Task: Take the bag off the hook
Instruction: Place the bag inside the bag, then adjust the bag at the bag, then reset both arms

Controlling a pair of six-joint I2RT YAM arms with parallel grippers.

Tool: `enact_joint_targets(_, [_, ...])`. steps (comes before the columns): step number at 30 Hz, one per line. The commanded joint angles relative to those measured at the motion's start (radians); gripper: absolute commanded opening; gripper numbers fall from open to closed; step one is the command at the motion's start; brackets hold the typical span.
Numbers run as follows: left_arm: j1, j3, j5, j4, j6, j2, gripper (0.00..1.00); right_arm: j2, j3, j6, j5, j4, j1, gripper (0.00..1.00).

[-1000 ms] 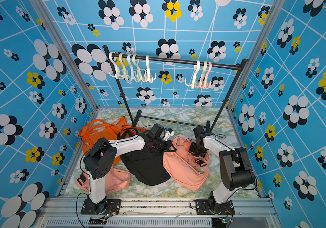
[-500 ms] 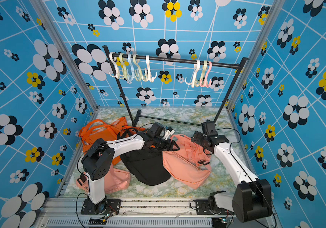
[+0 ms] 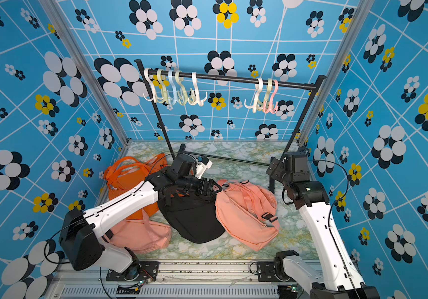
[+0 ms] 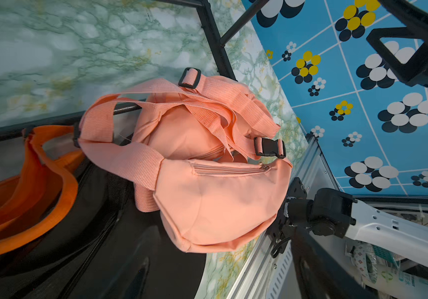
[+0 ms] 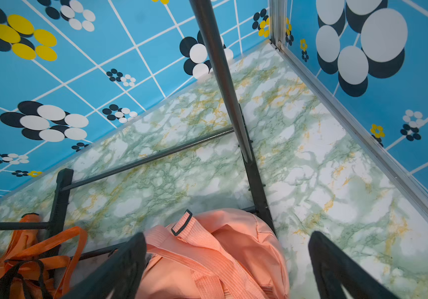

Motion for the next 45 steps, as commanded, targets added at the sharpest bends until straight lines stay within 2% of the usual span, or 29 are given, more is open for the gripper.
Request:
enact_joint_targets(1, [-0.025,-0.016,-0.112,-0.084,0.051,0.032,0.94,0.030,0.010,-0.010,-0.088,-0.011,-0.001,1.00])
enact_joint_targets(2, [-0.042,0.000,-0.122,-0.097,0.058,0.062,0.99,0.033,-0.005,0.003,-0.104,-0.017,0.000,1.00])
enact_joint_targets(5, [-0.091,0.065,-0.158,-0.135,0.078,0.169,0.99,0.010,-0.060,0.035,-0.119,-0.012,0.008,0.99])
enact_joint_targets(10, [-0.119,0.171,-0.184,-0.212,0.089,0.335,0.99,-0.050,-0.103,0.043,-0.101,-0.022,0.010,0.99])
enact_joint_targets(11, [-0.126,0.182,-0.175,-0.217,0.088,0.353,0.96,-0.057,-0.103,0.039,-0.097,-0.028,0.010,0.99])
enact_joint_targets(12, [-0.133,0.191,-0.170,-0.224,0.086,0.365,0.86,-0.063,-0.103,0.034,-0.092,-0.034,0.009,1.00])
enact_joint_targets(14, [-0.146,0.200,-0.159,-0.250,0.086,0.369,0.55,-0.069,-0.104,0.028,-0.078,-0.039,0.010,0.99])
enact_joint_targets(15, [-0.156,0.198,-0.160,-0.268,0.085,0.360,0.42,-0.070,-0.108,0.028,-0.072,-0.036,0.010,0.99])
enact_joint_targets(18, [-0.179,0.159,-0.160,-0.322,0.074,0.297,0.13,-0.069,-0.124,0.029,-0.044,-0.010,0.010,0.99])
enact_joint_targets(19, [-0.187,0.139,-0.167,-0.334,0.067,0.269,0.06,-0.069,-0.132,0.029,-0.034,0.005,0.010,1.00])
enact_joint_targets(23, [-0.213,0.044,-0.185,-0.356,0.005,0.154,0.01,-0.085,-0.183,0.038,-0.011,0.099,0.009,1.00])
enact_joint_targets(24, [-0.215,0.018,-0.182,-0.343,-0.017,0.132,0.06,-0.091,-0.193,0.047,-0.003,0.118,0.009,0.99])
enact_joint_targets(26, [-0.214,-0.016,-0.178,-0.319,-0.044,0.113,0.28,-0.105,-0.209,0.051,-0.003,0.154,0.010,0.99])
enact_joint_targets(28, [-0.213,-0.029,-0.190,-0.304,-0.059,0.103,0.77,-0.122,-0.222,0.048,-0.001,0.182,0.010,0.99])
enact_joint_targets(29, [-0.210,-0.023,-0.201,-0.306,-0.060,0.100,0.97,-0.131,-0.226,0.047,0.004,0.188,0.009,0.99])
enact_joint_targets(34, [-0.151,0.012,-0.319,-0.318,-0.035,0.014,0.99,-0.154,-0.242,0.008,0.034,0.162,0.010,0.99])
enact_joint_targets(39, [0.018,-0.115,-0.416,-0.179,-0.042,-0.251,0.99,-0.197,-0.291,0.038,0.077,0.142,0.010,1.00])
enact_joint_targets(42, [0.143,-0.218,-0.529,-0.083,-0.027,-0.463,0.99,-0.298,-0.422,0.009,0.076,0.286,0.010,0.99])
enact_joint_targets(45, [0.188,-0.346,-0.763,0.059,0.060,-0.659,0.99,-0.399,-0.635,-0.153,0.069,0.604,0.010,0.99])
